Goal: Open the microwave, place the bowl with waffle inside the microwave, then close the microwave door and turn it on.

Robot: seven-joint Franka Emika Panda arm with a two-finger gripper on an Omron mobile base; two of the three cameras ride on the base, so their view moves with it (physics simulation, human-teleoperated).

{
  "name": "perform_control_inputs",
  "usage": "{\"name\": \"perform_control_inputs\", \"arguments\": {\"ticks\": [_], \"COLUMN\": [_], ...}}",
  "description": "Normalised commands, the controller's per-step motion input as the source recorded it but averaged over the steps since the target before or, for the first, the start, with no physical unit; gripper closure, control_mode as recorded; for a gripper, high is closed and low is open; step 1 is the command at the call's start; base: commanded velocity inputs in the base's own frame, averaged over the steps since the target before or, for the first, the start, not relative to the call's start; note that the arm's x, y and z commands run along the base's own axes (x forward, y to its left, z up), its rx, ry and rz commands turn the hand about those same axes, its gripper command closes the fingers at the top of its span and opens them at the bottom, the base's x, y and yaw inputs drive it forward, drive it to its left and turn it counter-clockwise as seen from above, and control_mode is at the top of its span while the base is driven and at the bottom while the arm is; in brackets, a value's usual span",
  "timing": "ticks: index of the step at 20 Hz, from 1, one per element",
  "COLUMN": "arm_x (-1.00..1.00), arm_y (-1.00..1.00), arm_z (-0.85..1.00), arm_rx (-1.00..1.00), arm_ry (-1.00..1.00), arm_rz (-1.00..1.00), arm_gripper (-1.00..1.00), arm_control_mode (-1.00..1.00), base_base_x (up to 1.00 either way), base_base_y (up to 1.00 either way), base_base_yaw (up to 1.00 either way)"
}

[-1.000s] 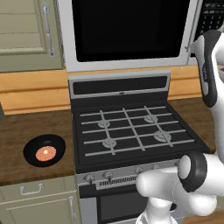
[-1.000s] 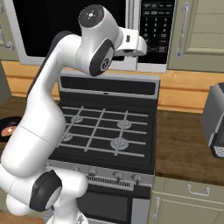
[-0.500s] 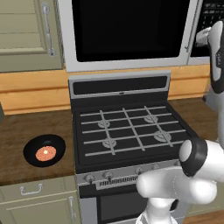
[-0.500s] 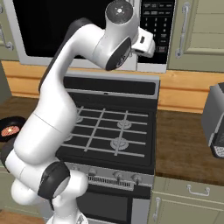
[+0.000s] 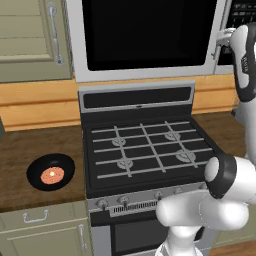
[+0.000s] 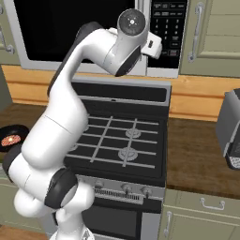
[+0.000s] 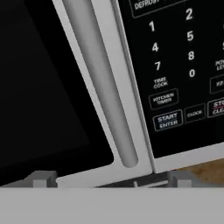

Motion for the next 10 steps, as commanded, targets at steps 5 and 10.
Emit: {"name": "perform_control_inputs", "arguments": {"ticks": [5,10], "arm_x": [0.78,0.31], "arm_y": [-0.14,-0.2], "arm_z": [-0.04,0.0], "arm_rx": [-0.08,-0.01], "arm_ry": [-0.01,0.0], "arm_rz": [0.0,0.0], "arm_gripper": [-1.0,-1.0], "arm_control_mode": [-1.0,-1.0], "base_base_x": [0.0,0.0], "base_base_y": [0.0,0.0], "base_base_yaw": [0.0,0.0]}}
